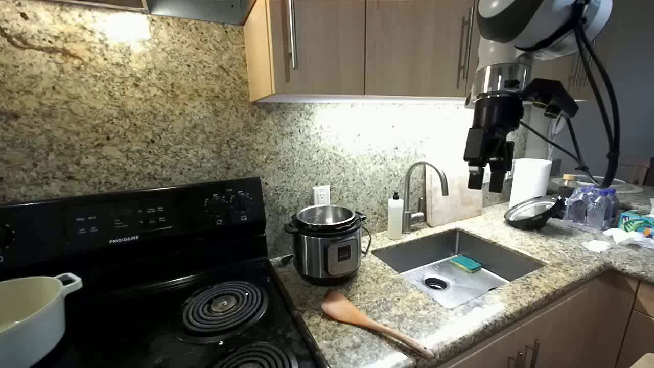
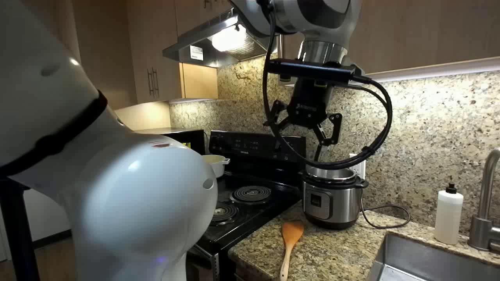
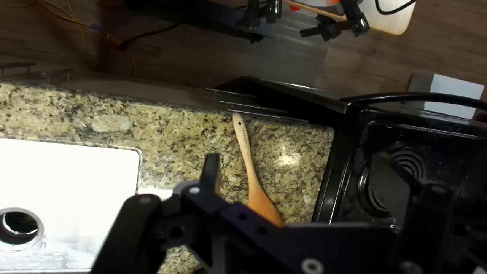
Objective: Put the spatula into the cooker
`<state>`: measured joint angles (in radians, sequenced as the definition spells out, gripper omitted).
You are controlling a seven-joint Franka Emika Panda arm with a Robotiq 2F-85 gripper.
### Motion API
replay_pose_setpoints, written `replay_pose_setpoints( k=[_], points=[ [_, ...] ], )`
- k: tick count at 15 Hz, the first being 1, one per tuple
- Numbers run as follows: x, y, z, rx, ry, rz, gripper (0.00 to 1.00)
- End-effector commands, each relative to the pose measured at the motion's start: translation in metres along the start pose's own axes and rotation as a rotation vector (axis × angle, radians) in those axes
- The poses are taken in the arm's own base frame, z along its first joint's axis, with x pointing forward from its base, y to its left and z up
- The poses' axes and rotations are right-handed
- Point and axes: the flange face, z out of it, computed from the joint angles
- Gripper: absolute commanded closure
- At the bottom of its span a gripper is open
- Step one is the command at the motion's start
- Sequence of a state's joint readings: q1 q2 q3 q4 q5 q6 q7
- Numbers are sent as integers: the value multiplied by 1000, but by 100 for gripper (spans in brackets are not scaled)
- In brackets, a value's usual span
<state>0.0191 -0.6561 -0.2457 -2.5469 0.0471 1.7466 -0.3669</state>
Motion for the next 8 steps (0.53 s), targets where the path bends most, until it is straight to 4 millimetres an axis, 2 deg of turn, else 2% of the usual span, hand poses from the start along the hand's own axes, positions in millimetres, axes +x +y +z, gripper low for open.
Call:
replay_pose_setpoints(
  k=[1,8],
  points=[
    [0,0,0,0,-1,0,0],
    [0,1,7,-3,10,43,0]
  ],
)
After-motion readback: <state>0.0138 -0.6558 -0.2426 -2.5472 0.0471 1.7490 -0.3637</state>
